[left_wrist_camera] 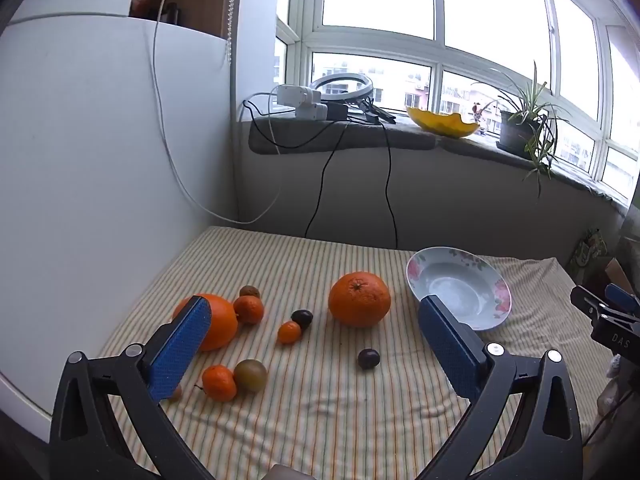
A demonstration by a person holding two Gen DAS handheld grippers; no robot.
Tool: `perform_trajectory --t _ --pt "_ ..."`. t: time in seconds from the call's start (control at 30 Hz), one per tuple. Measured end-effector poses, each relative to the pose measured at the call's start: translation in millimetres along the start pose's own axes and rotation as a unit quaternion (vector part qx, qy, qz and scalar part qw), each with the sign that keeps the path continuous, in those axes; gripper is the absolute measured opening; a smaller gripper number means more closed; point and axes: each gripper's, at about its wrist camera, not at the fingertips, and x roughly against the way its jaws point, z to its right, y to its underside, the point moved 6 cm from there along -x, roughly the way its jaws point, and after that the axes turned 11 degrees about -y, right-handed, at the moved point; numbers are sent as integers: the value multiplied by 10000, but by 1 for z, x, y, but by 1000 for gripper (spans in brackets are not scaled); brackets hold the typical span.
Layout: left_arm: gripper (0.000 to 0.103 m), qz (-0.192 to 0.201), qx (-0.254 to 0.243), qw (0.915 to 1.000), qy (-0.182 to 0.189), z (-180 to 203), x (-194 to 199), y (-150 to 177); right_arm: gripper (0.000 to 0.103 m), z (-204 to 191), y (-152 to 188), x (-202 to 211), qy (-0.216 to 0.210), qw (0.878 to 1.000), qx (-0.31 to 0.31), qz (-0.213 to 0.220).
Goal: Organize fruits
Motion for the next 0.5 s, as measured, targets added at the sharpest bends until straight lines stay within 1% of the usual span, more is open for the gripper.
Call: perform_trajectory --t 0.1,0.13,0.2,0.37,0.4,0.5 --pt "102 78 -56 10000 -19 3 2 -2 103 1 2 -3 4 10000 71 13" --pt "102 166 -37 9999 -31 4 5 -1 103 2 0 0 -75 10000 21 -28" --pt "102 207 17 9998 -21 3 10 0 103 1 0 -1 -96 9999 23 -44" --pt "102 123 -4 9999 22 2 6 0 103 -11 -5 3 -74 9999 89 -34" --pt "102 118 5 9999 30 2 6 0 103 -4 0 1 -83 10000 30 -8" --pt "102 96 11 9999 57 3 6 1 103 -6 -1 1 -76 10000 19 2"
